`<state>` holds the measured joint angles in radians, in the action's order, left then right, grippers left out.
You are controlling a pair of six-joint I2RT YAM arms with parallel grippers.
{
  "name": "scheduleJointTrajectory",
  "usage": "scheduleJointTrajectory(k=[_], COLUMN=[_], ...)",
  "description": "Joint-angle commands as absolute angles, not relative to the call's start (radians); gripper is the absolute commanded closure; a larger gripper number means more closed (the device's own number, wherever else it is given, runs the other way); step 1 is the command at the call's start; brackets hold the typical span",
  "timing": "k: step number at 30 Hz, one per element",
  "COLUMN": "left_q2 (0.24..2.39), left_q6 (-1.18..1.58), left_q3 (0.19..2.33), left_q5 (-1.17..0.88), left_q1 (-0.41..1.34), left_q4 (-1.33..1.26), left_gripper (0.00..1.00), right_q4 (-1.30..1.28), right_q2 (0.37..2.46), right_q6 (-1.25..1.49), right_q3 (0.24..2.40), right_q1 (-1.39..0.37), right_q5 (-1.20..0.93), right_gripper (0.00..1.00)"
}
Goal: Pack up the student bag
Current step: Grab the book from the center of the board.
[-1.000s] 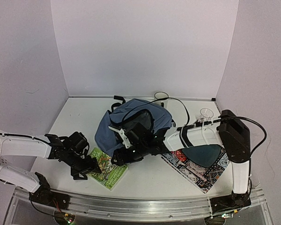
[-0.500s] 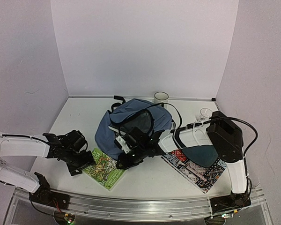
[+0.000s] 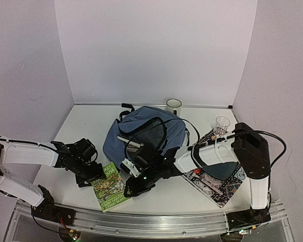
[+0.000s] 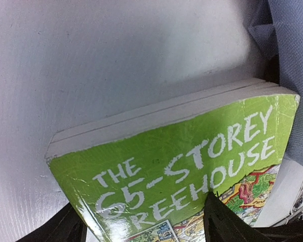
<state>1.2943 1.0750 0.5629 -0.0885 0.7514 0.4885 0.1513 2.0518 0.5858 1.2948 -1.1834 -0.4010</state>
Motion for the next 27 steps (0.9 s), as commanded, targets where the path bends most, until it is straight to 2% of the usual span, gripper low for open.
scheduleJointTrajectory(k=[1, 5, 14, 17, 20, 27], left_q2=[1.315, 1.318, 1.346, 1.344, 1.349, 1.371], left_q6=[1.027, 1.015, 0.984, 0.980, 0.973, 0.951], left_q3=[0.570, 0.573, 0.597, 0.603, 0.608, 0.634], left_q5=[-0.177, -0.186, -0.205, -0.204, -0.203, -0.205], left_q1=[0.755, 0.755, 0.755, 0.755, 0.755, 0.754], left_q4=[0.483, 0.484, 0.484, 0.485, 0.485, 0.483], left_gripper=[0.22, 0.23, 0.23, 0.23, 0.23, 0.23], right_q4=[0.115, 0.114, 0.109, 0.109, 0.112, 0.147], right_q2=[2.044, 2.112, 2.252, 2.265, 2.258, 2.235], right_q6=[0.653, 0.654, 0.634, 0.630, 0.613, 0.644], right_q3=[1.379, 1.450, 1.578, 1.596, 1.613, 1.670], right_q1=[-1.149, -1.143, -1.140, -1.142, -1.144, -1.147], right_q5=[-0.309, -0.295, -0.305, -0.352, -0.415, -0.546], right_gripper=[0.56, 0.51, 0.50, 0.53, 0.60, 0.66])
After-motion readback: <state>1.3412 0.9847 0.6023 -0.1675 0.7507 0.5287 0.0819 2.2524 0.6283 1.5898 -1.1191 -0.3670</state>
